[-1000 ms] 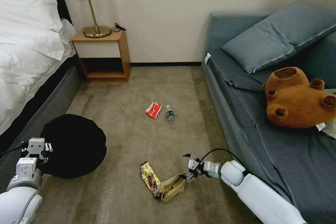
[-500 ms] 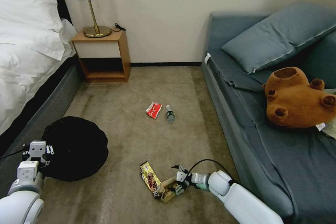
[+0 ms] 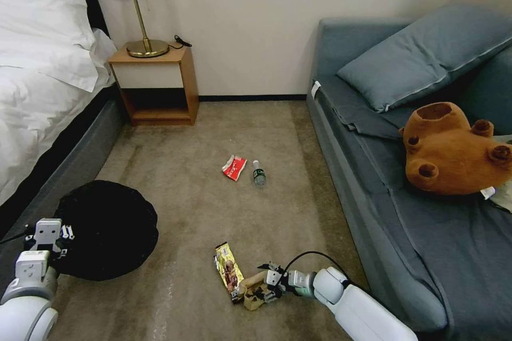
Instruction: Pick up the trash bin, then pick up the garbage on the floor and place it into the trash bin.
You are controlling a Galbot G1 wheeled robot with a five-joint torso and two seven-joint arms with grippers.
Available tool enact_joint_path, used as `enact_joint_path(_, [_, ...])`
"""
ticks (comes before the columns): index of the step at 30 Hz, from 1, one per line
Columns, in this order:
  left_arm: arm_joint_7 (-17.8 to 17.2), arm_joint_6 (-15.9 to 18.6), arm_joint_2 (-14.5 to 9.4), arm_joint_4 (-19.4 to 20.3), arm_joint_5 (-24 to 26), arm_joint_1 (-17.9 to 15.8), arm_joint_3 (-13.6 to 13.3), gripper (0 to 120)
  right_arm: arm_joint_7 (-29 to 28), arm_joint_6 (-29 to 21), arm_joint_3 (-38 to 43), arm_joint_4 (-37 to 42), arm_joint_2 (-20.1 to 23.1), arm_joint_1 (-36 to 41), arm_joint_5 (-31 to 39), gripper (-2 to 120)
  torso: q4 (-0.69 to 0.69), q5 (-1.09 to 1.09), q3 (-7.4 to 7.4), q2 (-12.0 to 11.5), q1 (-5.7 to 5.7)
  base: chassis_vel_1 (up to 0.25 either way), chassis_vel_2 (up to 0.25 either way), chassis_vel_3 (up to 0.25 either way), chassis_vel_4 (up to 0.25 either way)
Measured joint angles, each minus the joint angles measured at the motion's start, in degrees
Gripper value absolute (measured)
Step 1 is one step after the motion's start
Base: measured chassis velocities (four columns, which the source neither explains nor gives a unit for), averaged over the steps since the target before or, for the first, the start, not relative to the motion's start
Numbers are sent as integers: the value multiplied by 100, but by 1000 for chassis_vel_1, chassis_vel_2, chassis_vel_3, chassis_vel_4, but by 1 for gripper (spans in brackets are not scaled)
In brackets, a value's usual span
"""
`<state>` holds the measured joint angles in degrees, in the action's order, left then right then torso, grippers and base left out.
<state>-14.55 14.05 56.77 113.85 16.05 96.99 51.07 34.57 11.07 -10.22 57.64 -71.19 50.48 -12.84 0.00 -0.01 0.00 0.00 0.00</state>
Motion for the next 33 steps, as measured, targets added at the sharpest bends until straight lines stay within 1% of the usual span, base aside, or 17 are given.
enact_joint_path(2, [5, -6, -32, 21, 23, 44, 49, 5, 0, 0, 6, 57, -9, 38, 58, 49, 0, 1, 0, 0, 0, 0, 0, 0, 0])
enact_joint_path(5, [7, -7, -49, 35, 46, 58, 76, 5, 0, -14, 14, 146, 16, 54, 106, 44, 0, 2, 0, 0, 0, 0, 0, 0, 0])
enact_joint_path(7, [10, -8, -54, 51, 64, 70, 91, 5, 1, -30, 95, 283, 79, 84, 225, 33, 0, 2, 0, 0, 0, 0, 0, 0, 0])
enact_joint_path(8, [10, -8, -54, 51, 64, 70, 91, 5, 1, -30, 95, 283, 79, 84, 225, 33, 0, 2, 0, 0, 0, 0, 0, 0, 0])
enact_joint_path(11, [11, -11, -43, 59, 65, 75, 86, 5, 0, -43, 273, 485, 177, 164, 343, 16, 0, 2, 0, 0, 0, 0, 0, 0, 0])
enact_joint_path(12, [11, -11, -43, 59, 65, 75, 86, 5, 0, -43, 273, 485, 177, 164, 343, 16, 0, 2, 0, 0, 0, 0, 0, 0, 0])
enact_joint_path(14, [11, -16, -37, 59, 64, 73, 72, 5, -1, -56, 419, 638, 267, 240, 427, 7, 0, 2, 0, 0, 0, 0, 0, 0, 0])
enact_joint_path(15, [11, -16, -37, 59, 64, 73, 72, 5, -1, -56, 419, 638, 267, 240, 427, 7, 0, 2, 0, 0, 0, 0, 0, 0, 0])
enact_joint_path(16, [11, -34, -32, 59, 64, 69, 59, 5, -1, -55, 509, 716, 320, 298, 448, 1, 0, 2, 0, 0, 0, 0, 0, 0, 0])
enact_joint_path(21, [19, -69, 3, 104, 61, 69, 4, 5, 2, 11, 841, 937, 444, 453, 486, 0, 0, 2, 0, 0, 0, 0, 0, 0, 0])
enact_joint_path(25, [35, -98, 54, 157, 41, 26, -145, 5, 42, 118, 1239, 1268, 639, 608, 725, 0, 0, 3, 0, 0, 0, 0, 0, 0, 0])
enact_joint_path(27, [38, -104, 69, 198, 37, -53, -282, 5, 53, 99, 1427, 1648, 875, 624, 1006, 0, 0, 4, 0, 0, 0, 0, 0, 0, 0])
enact_joint_path(28, [38, -104, 69, 198, 37, -53, -282, 5, 53, 99, 1427, 1648, 875, 624, 1006, 0, 0, 4, 0, 0, 0, 0, 0, 0, 0])
enact_joint_path(30, [34, -137, 73, 231, 34, -205, -499, 5, 38, -94, 1572, 2206, 1160, 536, 1479, 0, -1, 2, 0, 0, 0, 0, 0, 0, 0])
enact_joint_path(31, [34, -137, 73, 231, 34, -205, -499, 5, 38, -94, 1572, 2206, 1160, 536, 1479, 0, -1, 2, 0, 0, 0, 0, 0, 0, 0])
enact_joint_path(32, [15, -155, 73, 247, 39, -336, -673, 5, -6, -281, 1632, 2551, 1310, 428, 1835, 0, -1, 3, 0, 0, 0, 0, 0, 0, 0])
enact_joint_path(33, [15, -155, 73, 247, 39, -336, -673, 5, -6, -281, 1632, 2551, 1310, 428, 1835, 0, -1, 3, 0, 0, 0, 0, 0, 0, 0])
